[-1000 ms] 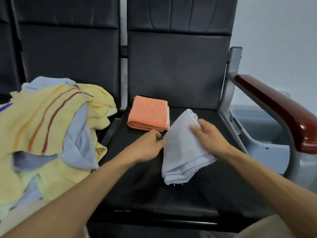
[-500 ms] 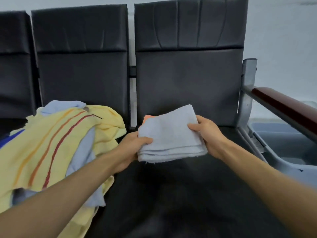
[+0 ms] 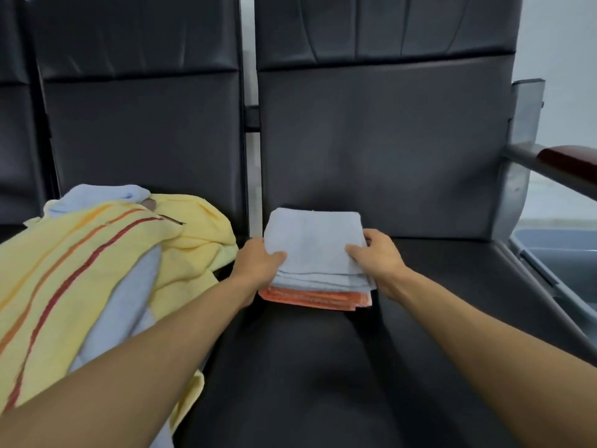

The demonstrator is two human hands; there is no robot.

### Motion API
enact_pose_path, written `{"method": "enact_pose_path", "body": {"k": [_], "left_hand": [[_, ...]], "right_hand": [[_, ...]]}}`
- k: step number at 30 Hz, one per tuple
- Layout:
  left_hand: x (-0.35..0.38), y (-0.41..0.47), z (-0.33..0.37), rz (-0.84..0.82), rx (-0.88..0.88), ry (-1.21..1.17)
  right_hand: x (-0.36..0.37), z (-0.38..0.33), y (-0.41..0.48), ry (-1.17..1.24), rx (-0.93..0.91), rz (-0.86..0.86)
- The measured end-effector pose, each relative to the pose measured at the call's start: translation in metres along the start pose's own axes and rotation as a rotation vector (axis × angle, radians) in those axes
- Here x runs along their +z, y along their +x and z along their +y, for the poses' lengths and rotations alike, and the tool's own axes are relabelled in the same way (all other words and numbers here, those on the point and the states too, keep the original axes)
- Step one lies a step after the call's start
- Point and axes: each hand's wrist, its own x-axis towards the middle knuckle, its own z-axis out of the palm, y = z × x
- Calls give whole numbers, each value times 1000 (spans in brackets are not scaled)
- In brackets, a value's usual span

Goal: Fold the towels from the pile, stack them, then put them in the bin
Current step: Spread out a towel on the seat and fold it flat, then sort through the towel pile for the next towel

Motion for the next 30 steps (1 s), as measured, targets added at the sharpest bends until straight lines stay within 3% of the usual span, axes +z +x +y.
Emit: {"method": "enact_pose_path", "body": {"k": [3, 10, 14, 17, 20, 23, 27, 30], "left_hand": [[-4, -10, -1, 68, 16, -109], [-63, -69, -7, 0, 40, -94], [-120, -118, -7, 102, 129, -122], [-154, -152, -20, 208, 321, 135], [-172, -171, -49, 401, 390, 339], [-198, -173, -74, 535, 325, 450], [-222, -171, -97, 441, 98, 490], [-219, -169, -105, 394, 89, 649]], "right_hand": [[3, -5, -11, -140, -98, 9], [13, -22, -70, -442, -277, 115], [33, -55, -109, -405, -358, -43], [52, -89, -134, -367, -418, -145], [70, -115, -155, -324, -449, -255], [91, -130, -171, -279, -468, -349], [129, -137, -179, -206, -410, -427], [150, -142, -180, -128, -338, -456]]}}
